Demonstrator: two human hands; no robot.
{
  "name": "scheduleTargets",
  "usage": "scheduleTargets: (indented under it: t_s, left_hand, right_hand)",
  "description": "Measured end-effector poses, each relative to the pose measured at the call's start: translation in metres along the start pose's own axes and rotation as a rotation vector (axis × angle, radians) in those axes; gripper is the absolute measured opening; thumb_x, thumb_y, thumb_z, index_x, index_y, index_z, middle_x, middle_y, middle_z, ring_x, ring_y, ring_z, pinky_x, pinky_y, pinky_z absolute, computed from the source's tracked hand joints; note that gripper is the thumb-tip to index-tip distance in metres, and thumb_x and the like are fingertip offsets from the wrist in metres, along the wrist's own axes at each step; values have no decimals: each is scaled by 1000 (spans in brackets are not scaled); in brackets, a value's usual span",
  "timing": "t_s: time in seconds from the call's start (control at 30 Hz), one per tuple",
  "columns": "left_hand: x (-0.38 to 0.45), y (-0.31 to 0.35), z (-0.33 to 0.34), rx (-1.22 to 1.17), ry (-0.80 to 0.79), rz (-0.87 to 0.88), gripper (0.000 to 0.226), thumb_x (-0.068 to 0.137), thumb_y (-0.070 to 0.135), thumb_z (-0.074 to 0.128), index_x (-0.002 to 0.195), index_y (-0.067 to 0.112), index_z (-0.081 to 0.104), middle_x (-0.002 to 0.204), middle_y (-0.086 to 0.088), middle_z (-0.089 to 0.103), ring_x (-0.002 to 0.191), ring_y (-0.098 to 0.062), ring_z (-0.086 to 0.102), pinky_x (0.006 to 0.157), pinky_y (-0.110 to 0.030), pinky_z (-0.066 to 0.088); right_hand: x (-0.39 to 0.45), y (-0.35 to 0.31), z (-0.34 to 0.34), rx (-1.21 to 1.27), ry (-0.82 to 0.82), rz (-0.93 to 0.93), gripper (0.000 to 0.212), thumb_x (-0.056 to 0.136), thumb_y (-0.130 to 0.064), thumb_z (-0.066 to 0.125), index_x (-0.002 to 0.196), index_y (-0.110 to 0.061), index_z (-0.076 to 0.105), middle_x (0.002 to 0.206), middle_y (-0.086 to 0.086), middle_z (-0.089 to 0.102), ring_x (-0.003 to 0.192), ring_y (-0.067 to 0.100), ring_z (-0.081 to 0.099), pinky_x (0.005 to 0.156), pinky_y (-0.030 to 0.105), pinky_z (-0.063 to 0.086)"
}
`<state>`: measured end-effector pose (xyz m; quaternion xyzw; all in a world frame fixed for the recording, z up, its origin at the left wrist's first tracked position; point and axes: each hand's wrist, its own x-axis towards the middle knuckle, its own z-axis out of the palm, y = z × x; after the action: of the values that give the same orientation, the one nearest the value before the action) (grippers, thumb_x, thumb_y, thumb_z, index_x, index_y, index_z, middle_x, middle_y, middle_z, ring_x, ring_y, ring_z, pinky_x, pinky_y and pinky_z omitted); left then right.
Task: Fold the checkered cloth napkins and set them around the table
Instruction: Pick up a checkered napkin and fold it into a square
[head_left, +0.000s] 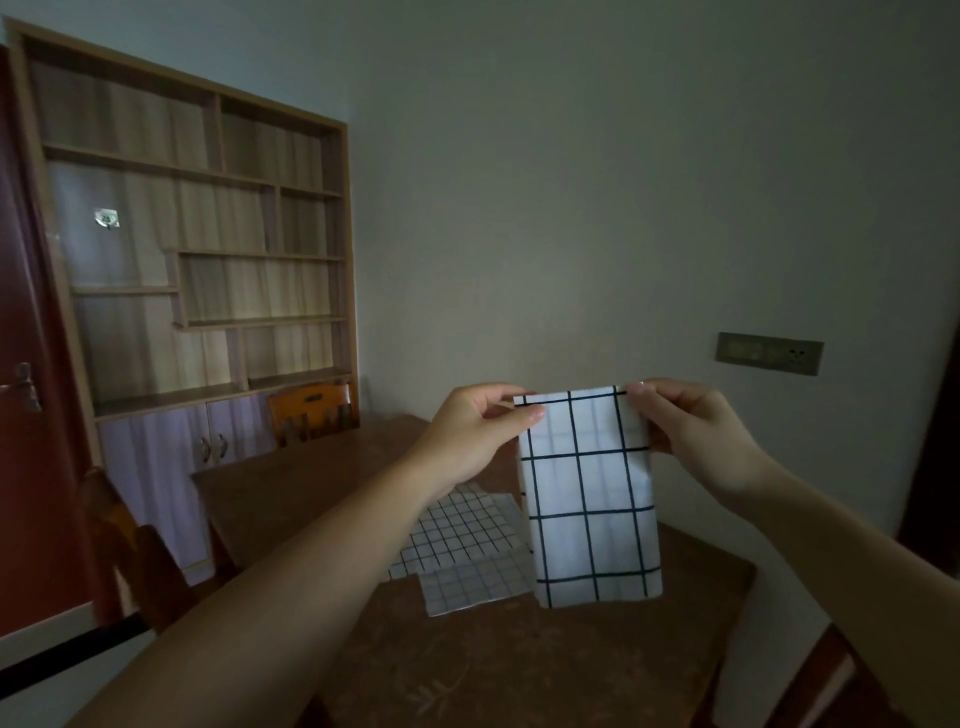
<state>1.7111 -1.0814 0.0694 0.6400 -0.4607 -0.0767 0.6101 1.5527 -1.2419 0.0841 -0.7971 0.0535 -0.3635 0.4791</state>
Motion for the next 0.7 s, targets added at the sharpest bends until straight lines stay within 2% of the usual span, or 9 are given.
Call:
scheduleTargets:
  t_s: [0.07, 0.17, 0.23, 0.3, 0.37, 0.4, 0.5, 0.63, 0.7]
  left_hand:
    - [2, 0, 1, 25, -2, -9, 22, 89, 21, 67, 110, 13, 69, 95, -5, 73, 74, -1, 67, 69, -9, 51]
    - [1, 4, 3, 52, -67, 1, 16, 89, 16, 67, 104, 10, 68, 86, -4, 70, 67, 0, 64, 64, -9, 49]
    - [0, 13, 3, 39, -153, 5, 12, 89, 15, 66, 101, 11, 69, 85, -2, 69, 68, -1, 64, 61, -10, 48]
    - [1, 25, 3, 130, -217, 23, 11, 88, 29, 67, 93, 20, 71, 83, -1, 65, 72, -6, 61, 61, -13, 47]
    - [6, 34, 8, 279, -254, 96, 23, 87, 45, 64, 75, 26, 68, 67, 1, 54, 62, -11, 49, 57, -26, 40]
    - [8, 37, 12, 329, -249, 140, 30, 87, 47, 63, 69, 23, 65, 60, 4, 46, 56, -12, 42, 54, -27, 33]
    - [15, 42, 22, 325, -169, 242, 33, 90, 35, 64, 65, 13, 63, 52, 1, 42, 49, -14, 34, 53, -28, 27]
    - [20, 43, 13, 222, -68, 290, 29, 91, 26, 65, 69, 7, 65, 45, 10, 41, 44, -6, 33, 49, -23, 27]
    - [20, 42, 8, 217, -56, 267, 28, 92, 26, 64, 67, 12, 64, 43, 11, 42, 42, -3, 35, 47, -20, 31]
  right_hand:
    - [1, 1, 1, -51, 48, -25, 44, 100, -25, 46, 72, 9, 52, 68, 12, 46, 65, 20, 45, 67, 34, 40]
    - [-2, -2, 3, -197, 127, -94, 41, 101, -23, 43, 62, -13, 45, 56, -2, 37, 49, 6, 35, 48, 16, 31]
    - [-4, -4, 4, -277, 147, -164, 39, 102, -22, 42, 66, -9, 43, 57, -2, 36, 47, 4, 32, 45, 16, 28]
    - [-5, -6, 5, -362, 159, -237, 37, 102, -22, 42, 68, -7, 43, 56, -3, 38, 48, 4, 34, 46, 18, 28]
    - [-5, -8, 8, -440, 163, -297, 36, 101, -21, 42, 66, -12, 42, 54, -5, 39, 49, 8, 37, 47, 21, 28]
    - [-4, -11, 10, -474, 159, -321, 36, 101, -20, 42, 66, -13, 42, 53, -5, 40, 50, 10, 38, 47, 23, 28]
    - [-4, -15, 13, -513, 198, -348, 34, 100, -24, 43, 69, -11, 47, 53, 0, 46, 51, 16, 43, 49, 28, 30]
    - [-15, -8, 7, -564, 208, -285, 40, 98, -38, 45, 63, -18, 51, 52, 0, 51, 53, 10, 50, 47, 22, 32]
    - [-21, -4, 5, -609, 188, -292, 41, 98, -37, 44, 60, -23, 47, 51, -3, 48, 51, 9, 50, 46, 20, 32]
